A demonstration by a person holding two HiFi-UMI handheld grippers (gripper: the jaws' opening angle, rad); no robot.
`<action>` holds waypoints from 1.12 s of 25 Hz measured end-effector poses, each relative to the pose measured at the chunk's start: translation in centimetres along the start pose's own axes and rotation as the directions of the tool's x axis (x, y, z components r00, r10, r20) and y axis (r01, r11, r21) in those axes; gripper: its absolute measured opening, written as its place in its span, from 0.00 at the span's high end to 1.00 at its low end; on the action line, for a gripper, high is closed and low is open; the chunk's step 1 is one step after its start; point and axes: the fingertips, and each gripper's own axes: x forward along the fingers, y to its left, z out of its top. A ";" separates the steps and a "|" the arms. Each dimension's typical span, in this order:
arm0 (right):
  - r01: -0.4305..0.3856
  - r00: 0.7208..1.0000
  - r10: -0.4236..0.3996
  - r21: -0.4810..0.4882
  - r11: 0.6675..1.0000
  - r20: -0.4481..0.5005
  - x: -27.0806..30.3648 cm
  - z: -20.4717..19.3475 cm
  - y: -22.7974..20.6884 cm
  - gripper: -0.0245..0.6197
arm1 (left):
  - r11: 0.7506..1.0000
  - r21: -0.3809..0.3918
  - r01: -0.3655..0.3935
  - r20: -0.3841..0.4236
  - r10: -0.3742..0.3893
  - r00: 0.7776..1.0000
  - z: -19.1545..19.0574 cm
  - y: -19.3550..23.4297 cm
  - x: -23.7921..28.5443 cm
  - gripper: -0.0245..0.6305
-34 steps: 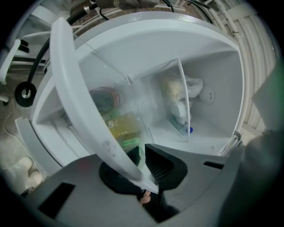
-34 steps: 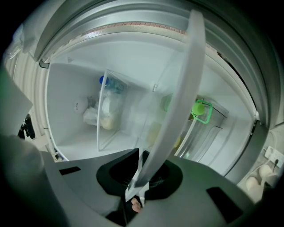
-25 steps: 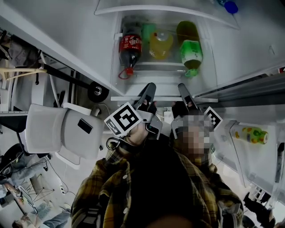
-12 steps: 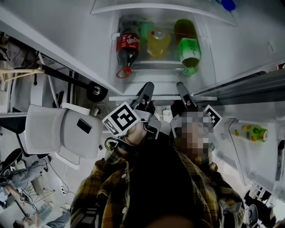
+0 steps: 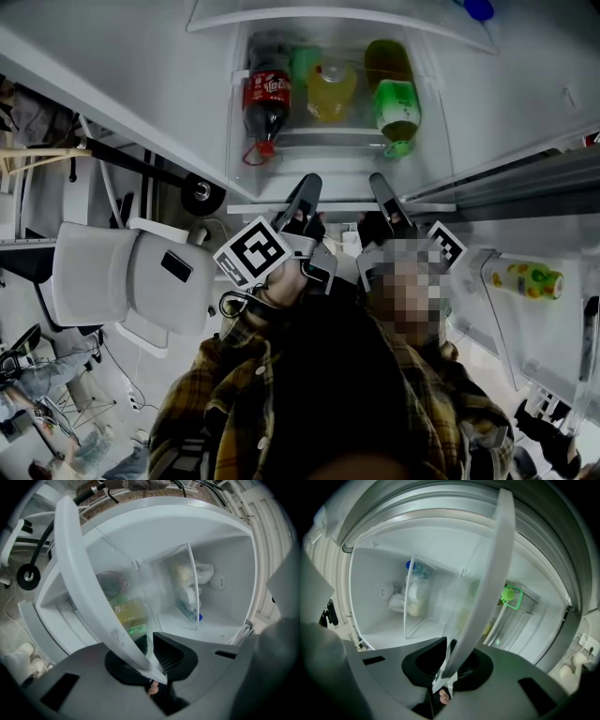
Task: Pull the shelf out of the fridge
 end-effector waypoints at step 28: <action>0.007 1.000 -0.007 0.028 1.000 0.020 -0.1 0.1 -0.3 0.89 | 1.000 -0.020 0.004 -0.019 -0.004 1.000 -0.2 0.1 0.1 0.89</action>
